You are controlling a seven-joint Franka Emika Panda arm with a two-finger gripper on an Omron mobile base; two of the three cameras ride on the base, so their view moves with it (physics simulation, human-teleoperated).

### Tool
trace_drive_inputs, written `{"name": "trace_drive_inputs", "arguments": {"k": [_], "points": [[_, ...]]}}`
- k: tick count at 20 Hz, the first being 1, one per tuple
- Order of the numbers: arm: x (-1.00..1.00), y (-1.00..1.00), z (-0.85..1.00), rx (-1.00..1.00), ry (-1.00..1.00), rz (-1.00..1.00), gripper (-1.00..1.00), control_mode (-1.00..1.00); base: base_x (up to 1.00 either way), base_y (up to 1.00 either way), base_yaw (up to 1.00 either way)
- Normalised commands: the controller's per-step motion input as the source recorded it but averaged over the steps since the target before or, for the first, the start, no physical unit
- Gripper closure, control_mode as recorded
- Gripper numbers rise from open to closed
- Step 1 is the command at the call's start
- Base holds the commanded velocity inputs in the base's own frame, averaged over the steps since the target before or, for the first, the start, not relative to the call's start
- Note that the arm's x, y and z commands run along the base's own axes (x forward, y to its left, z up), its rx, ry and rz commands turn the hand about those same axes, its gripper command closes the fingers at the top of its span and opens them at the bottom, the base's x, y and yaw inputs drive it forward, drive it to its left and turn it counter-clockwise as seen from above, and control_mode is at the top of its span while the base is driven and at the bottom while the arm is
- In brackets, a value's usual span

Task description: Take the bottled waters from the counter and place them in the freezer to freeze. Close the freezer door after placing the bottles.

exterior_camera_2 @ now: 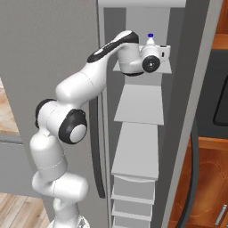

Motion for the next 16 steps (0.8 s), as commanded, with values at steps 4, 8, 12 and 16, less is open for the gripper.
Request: {"name": "trace_drive_inputs", "arguments": {"k": [4, 8, 12, 16], "points": [[0.0, 0.0, 0.13, -0.01, 0.0, 0.0, -1.0, -1.0, 0.0, 0.0, 0.0], [-0.17, -0.02, 0.13, 0.0, 0.0, -0.03, -1.0, -1.0, 0.0, 0.0, 0.0], [-0.35, -0.1, 0.13, 0.0, 0.0, -0.08, -1.0, -1.0, 0.0, 0.0, 0.0], [-0.66, 0.0, 0.14, 0.0, 0.0, -0.12, -1.0, -1.0, 0.0, 0.0, 0.0]]}}
